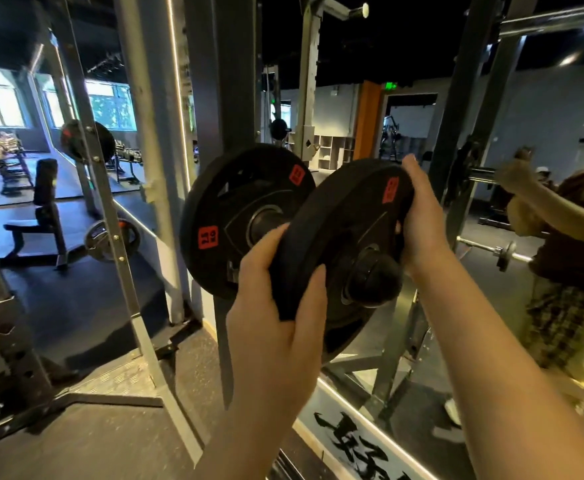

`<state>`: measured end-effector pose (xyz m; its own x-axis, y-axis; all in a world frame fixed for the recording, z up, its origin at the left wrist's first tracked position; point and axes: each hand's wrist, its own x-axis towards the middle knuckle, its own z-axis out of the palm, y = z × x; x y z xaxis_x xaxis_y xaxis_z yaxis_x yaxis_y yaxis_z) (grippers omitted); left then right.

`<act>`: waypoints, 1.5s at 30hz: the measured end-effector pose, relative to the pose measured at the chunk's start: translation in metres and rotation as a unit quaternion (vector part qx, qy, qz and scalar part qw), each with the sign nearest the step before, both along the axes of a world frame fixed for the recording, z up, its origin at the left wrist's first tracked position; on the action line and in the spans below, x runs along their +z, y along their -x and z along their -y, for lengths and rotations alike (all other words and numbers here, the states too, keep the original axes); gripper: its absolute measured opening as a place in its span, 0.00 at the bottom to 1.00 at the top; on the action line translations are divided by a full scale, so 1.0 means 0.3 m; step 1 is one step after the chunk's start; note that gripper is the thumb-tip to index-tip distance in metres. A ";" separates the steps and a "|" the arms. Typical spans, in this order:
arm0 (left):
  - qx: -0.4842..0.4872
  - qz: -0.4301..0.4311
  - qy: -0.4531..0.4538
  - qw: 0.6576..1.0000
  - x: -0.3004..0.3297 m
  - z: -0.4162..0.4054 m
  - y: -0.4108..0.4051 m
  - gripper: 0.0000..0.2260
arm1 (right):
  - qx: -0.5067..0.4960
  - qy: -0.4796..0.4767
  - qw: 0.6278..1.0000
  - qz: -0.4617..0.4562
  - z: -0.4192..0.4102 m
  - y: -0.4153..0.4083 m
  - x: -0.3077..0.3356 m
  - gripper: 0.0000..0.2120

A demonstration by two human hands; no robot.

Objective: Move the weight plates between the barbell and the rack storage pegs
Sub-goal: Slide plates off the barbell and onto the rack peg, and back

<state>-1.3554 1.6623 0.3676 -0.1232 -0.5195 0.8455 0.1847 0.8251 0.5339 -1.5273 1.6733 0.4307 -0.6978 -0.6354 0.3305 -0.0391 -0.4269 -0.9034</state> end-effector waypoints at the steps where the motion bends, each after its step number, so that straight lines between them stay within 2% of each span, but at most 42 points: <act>1: -0.017 0.040 0.008 0.999 0.044 0.013 -0.014 0.16 | -0.007 0.016 0.999 0.041 0.005 0.003 -0.042 0.15; 3: -0.039 0.137 0.029 0.989 0.146 0.039 -0.027 0.15 | -0.002 0.031 0.990 0.137 0.013 -0.006 -0.143 0.15; 6: 0.002 0.295 0.058 0.954 0.292 0.078 0.007 0.15 | 0.035 0.041 0.963 0.264 0.022 -0.028 -0.254 0.17; 9: -0.032 0.346 0.029 0.937 0.349 0.089 0.032 0.15 | 0.040 0.023 0.955 0.293 0.010 -0.034 -0.285 0.18; 12: -0.023 0.312 0.023 0.949 0.311 0.085 0.020 0.15 | 0.032 0.008 0.967 0.254 -0.001 -0.031 -0.256 0.21; 15: 0.028 0.209 0.058 0.976 0.223 0.070 -0.020 0.16 | 0.044 -0.007 0.979 0.200 -0.035 0.001 -0.174 0.25; 18: 0.047 0.113 0.034 0.992 0.095 0.026 -0.045 0.18 | -0.001 -0.025 0.999 0.024 -0.052 0.038 -0.047 0.28; 21: 0.023 0.033 -0.028 0.999 0.007 -0.001 -0.020 0.20 | -0.031 -0.058 0.993 -0.103 -0.016 0.015 0.055 0.27; 23: 0.023 0.023 -0.018 0.999 -0.001 0.006 -0.002 0.20 | -0.034 -0.057 0.993 -0.103 0.019 0.001 0.062 0.26; 26: 0.022 0.061 0.021 0.998 0.055 0.041 -0.011 0.20 | -0.042 0.001 0.999 -0.017 0.050 0.012 0.013 0.23; 29: 0.022 0.158 0.067 0.985 0.157 0.085 -0.017 0.21 | -0.058 0.036 0.991 0.112 0.065 0.022 -0.051 0.16; 31: 0.038 0.238 0.105 0.965 0.228 0.112 -0.009 0.20 | -0.059 0.047 0.979 0.188 0.068 0.002 -0.098 0.15; 35: 0.006 0.350 0.083 0.933 0.329 0.132 0.019 0.16 | -0.016 0.035 0.971 0.236 0.069 -0.015 -0.174 0.14; 37: 0.004 0.345 0.060 0.937 0.334 0.128 0.025 0.17 | 0.018 0.014 0.974 0.227 0.061 -0.003 -0.192 0.15; 38: 0.032 0.325 0.060 0.943 0.319 0.128 0.022 0.18 | 0.015 -0.004 0.976 0.217 0.051 0.006 -0.190 0.16; 41: 0.208 0.196 0.126 0.950 0.224 0.107 -0.004 0.21 | -0.030 -0.065 0.991 0.117 0.007 0.041 -0.126 0.20; 43: 0.219 0.123 0.104 0.962 0.147 0.085 -0.017 0.21 | -0.035 -0.066 0.997 0.022 -0.006 0.048 -0.040 0.25; 45: 0.189 0.076 0.087 0.975 0.071 0.071 -0.012 0.19 | -0.044 -0.069 0.994 -0.074 0.010 0.036 0.037 0.28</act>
